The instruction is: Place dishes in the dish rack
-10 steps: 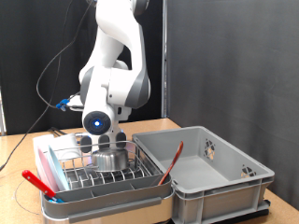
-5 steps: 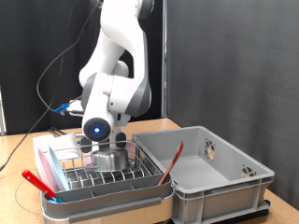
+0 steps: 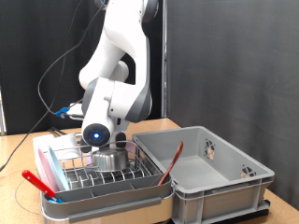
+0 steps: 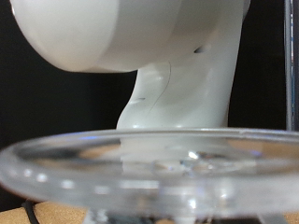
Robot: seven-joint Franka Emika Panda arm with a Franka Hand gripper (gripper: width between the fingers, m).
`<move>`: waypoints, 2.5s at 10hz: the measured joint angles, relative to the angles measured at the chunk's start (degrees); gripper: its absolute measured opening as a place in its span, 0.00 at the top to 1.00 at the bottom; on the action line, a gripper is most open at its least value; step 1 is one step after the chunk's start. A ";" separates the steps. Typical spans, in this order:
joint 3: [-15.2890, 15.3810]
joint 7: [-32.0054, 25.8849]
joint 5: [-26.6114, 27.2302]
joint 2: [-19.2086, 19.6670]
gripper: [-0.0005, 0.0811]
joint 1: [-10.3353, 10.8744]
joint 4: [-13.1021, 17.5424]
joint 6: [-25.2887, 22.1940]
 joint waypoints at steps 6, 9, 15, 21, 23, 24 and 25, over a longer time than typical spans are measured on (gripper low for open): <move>0.53 -2.08 1.55 -5.00 0.80 -0.40 0.58 3.75; 0.37 -2.79 1.70 -4.91 0.35 -0.43 1.84 4.07; -4.82 2.72 0.42 8.55 0.00 3.52 5.36 4.38; -4.51 4.24 -0.35 14.05 0.00 3.66 9.68 -0.05; -2.29 5.90 -2.59 21.19 0.00 4.51 8.46 4.12; -0.74 7.44 -3.11 25.14 0.00 4.54 8.44 4.23; 0.59 9.37 -3.36 28.52 0.00 4.51 8.39 4.27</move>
